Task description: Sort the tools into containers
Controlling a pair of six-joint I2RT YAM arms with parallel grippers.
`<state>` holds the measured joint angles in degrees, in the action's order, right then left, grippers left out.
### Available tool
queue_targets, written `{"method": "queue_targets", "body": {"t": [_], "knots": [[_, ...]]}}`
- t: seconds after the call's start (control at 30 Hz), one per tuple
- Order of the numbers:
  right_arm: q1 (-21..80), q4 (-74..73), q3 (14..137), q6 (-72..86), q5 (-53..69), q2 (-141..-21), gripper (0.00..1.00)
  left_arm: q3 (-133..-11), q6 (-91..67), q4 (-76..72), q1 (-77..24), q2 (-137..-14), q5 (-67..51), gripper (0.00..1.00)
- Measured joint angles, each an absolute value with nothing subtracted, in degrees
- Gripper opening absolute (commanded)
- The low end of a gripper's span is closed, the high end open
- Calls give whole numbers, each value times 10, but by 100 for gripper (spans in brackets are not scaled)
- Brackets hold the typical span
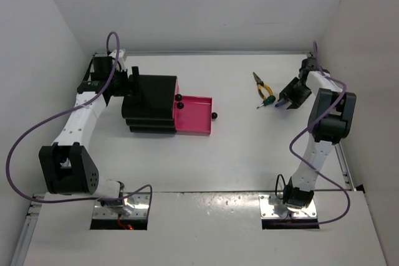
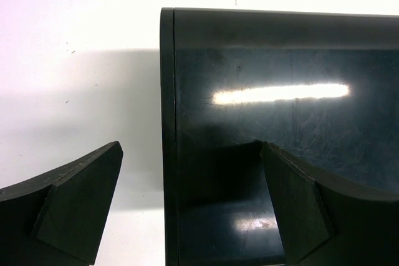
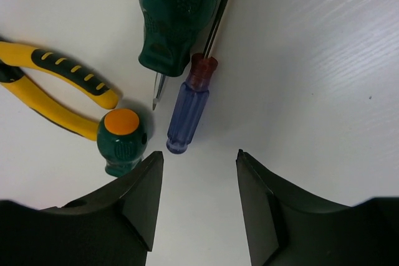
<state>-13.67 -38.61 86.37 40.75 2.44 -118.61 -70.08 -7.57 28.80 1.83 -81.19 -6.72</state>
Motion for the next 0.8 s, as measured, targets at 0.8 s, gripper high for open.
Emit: {"method": "queue_targets", "body": {"t": [0.8], "knots": [[-110, -386, 893, 412, -27, -1239, 44, -691, -83, 268, 18, -811, -65, 100]]}}
